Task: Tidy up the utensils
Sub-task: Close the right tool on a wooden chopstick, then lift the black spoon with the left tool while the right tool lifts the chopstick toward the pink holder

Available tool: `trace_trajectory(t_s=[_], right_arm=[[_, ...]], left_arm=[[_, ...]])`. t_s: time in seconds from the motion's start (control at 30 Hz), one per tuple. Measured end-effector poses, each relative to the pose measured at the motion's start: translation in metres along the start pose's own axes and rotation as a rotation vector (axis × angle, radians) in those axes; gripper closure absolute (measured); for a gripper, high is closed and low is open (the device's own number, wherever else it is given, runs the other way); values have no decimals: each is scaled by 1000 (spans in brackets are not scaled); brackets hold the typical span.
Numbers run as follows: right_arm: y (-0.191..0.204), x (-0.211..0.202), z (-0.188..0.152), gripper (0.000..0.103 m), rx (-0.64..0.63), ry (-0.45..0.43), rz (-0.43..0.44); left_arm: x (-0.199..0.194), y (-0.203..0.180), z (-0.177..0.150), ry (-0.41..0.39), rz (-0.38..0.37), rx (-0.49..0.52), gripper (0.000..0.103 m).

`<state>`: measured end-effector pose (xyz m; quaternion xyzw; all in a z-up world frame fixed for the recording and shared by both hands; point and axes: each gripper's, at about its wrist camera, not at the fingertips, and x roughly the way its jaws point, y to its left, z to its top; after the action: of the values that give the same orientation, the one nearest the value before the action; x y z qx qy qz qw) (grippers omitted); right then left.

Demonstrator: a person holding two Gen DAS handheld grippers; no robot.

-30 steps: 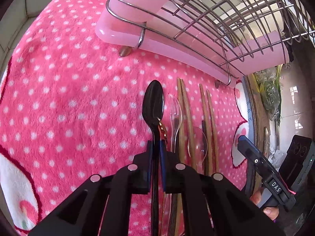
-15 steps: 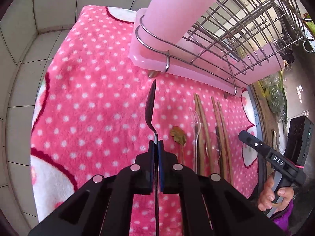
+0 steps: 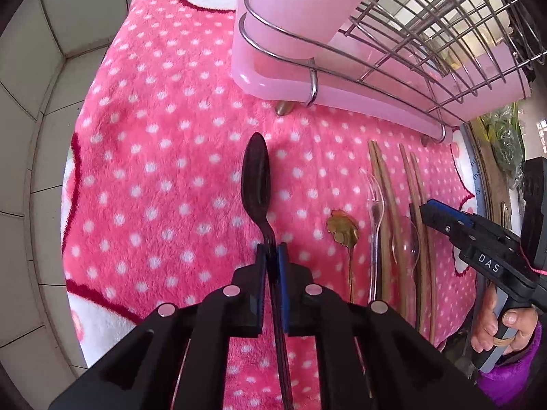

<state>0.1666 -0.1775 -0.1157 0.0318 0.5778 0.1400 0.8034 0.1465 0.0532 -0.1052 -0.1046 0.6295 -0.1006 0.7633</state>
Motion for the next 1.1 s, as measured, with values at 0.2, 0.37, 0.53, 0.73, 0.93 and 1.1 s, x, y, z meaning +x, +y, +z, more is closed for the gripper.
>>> trace_trajectory(t_s=[0.2, 0.37, 0.53, 0.73, 0.93, 1.1], right_arm=[[-9, 3, -1, 96, 44, -33, 57], [-22, -17, -14, 96, 94, -111, 137], [-27, -60, -26, 97, 93, -256, 187], [-38, -119, -33, 97, 75, -425, 213], [-43, -190, -12, 97, 50, -612, 232], [-38, -241, 15, 97, 5, -744, 234]], left_arm=[[-1, 2, 4, 5, -5, 7, 100], [-25, 5, -10, -84, -34, 25, 100], [-68, 10, -26, -224, -90, 2, 100], [-128, -1, -42, -419, -126, 26, 100], [-188, -26, -30, -617, -181, 48, 100], [-237, -39, -7, -792, -223, 56, 100]])
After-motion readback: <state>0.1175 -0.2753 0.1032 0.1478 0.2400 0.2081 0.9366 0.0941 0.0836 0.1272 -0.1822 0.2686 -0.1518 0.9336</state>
